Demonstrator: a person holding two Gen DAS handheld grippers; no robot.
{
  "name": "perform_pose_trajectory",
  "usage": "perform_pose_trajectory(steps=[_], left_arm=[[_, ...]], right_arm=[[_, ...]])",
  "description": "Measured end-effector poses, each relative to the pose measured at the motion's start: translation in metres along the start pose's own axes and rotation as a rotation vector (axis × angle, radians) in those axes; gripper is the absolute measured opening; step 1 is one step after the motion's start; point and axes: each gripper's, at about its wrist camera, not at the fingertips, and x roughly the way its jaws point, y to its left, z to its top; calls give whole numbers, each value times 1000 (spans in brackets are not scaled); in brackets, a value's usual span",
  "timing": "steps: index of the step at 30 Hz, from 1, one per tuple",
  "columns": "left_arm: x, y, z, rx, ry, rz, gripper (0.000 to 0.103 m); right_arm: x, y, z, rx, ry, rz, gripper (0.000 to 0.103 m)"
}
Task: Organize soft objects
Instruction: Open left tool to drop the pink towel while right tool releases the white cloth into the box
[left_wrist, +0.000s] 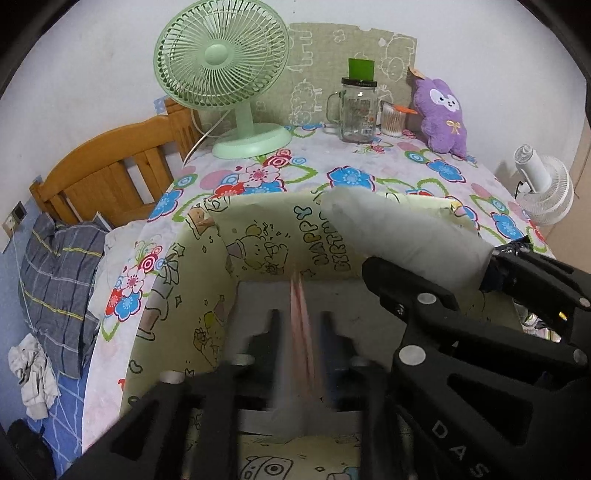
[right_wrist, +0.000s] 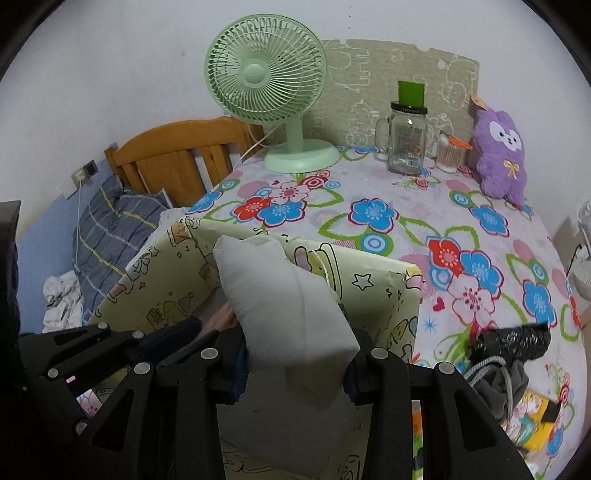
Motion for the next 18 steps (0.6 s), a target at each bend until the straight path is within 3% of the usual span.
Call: perform_pose_trajectory(steps=[2,6,10,18], left_arm=[[0,1,1,-8,-1,-5,38],[-5,1,1,-15,-13,-7,59],[-11,-1,0,-9,-22,-1,69],[-30,-8,-2,4,-57,10,78]], right_arm=[[0,-1,3,-13,-5,8,58],[-7,-2,3,-6,-39,5,77],[-15,-2,3,-4,-53,-11,82],[-38,-1,0,-1,-96,-47,88]])
